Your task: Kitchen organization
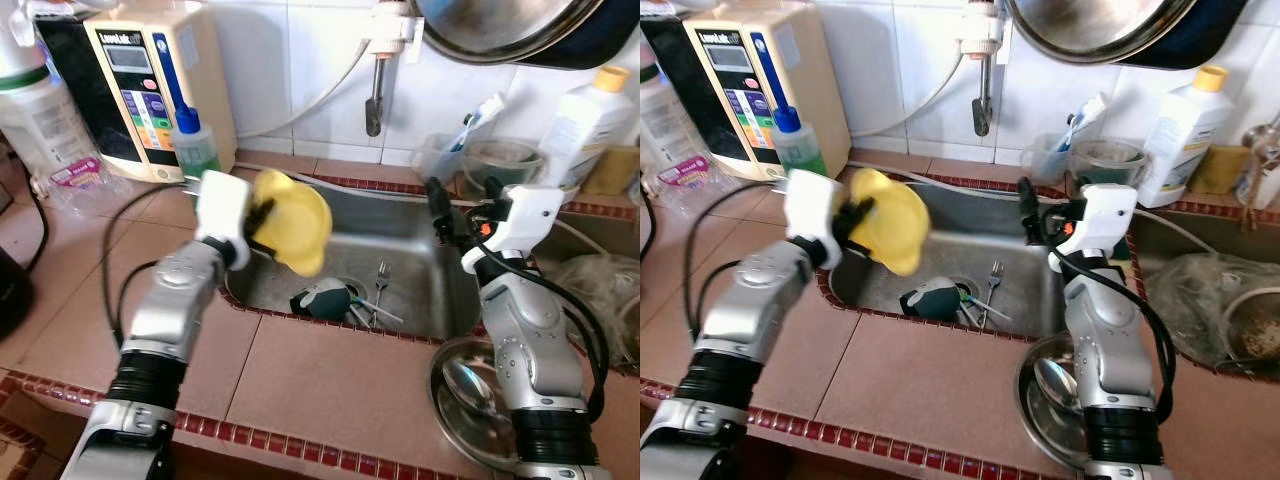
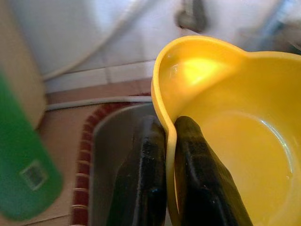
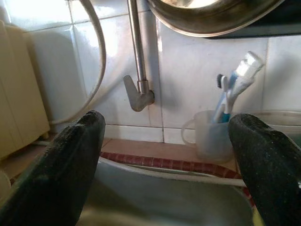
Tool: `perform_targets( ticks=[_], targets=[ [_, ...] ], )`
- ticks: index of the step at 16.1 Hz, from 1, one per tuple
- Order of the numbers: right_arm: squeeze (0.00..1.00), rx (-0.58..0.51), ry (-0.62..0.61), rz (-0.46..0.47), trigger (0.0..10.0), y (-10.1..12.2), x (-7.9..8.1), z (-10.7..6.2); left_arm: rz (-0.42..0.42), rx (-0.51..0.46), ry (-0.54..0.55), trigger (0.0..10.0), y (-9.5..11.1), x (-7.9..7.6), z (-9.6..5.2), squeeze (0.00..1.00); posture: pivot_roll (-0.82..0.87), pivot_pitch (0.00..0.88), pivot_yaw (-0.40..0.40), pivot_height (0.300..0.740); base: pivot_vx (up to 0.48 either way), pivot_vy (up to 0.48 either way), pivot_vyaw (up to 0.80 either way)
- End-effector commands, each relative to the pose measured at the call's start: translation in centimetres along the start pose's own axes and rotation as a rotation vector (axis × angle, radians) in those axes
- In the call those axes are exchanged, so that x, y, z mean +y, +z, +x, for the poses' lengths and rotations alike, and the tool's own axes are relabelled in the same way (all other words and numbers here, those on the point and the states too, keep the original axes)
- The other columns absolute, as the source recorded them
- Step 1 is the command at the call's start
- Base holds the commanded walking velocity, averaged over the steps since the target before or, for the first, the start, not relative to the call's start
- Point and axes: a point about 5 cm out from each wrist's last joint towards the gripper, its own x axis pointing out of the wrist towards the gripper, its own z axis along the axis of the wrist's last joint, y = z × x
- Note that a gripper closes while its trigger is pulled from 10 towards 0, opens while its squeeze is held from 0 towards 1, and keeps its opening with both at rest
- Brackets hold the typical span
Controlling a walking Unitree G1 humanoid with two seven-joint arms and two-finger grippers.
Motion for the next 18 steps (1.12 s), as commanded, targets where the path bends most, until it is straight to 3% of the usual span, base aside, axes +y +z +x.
perform_targets(
  ticks=[1, 6, 9, 13, 18],
  targets=[
    [0.0, 0.026, 0.002, -0.017, 10.0, -0.2, -0.1, 0.0, 0.06, 0.009, -0.025, 10.0, 0.2, -0.1, 0.1, 0.0, -0.16, 0.005, 0.047, 0.74, 0.0, 0.0, 0.0],
    [0.0, 0.228, -0.019, -0.053, 10.0, -2.3, -1.1, -1.2, 0.101, 0.077, -0.038, 10.0, -0.5, -1.1, 0.9, 0.0, -0.18, 0.049, 0.069, 0.74, 0.0, 0.0, 0.0],
    [0.0, 0.35, 0.007, -0.081, 10.0, -3.2, -1.7, -3.7, 0.113, 0.1, -0.04, 10.0, -0.6, -1.1, 1.7, 0.0, -0.21, 0.082, 0.084, 0.74, 0.0, 0.0, 0.0],
    [0.0, 0.366, 0.093, -0.099, 10.0, -2.4, -1.3, -5.9, 0.136, 0.11, -0.037, 10.0, -0.6, -0.8, 2.3, 0.0, -0.25, 0.108, 0.096, 0.74, 0.0, 0.0, 0.0],
    [0.0, 0.335, 0.222, -0.034, 10.0, 0.0, -0.2, -7.4, 0.157, 0.131, -0.028, 10.0, -1.1, -0.6, 2.8, 0.0, -0.27, 0.12, 0.11, 0.74, 0.0, 0.0, 0.0]
  ],
)
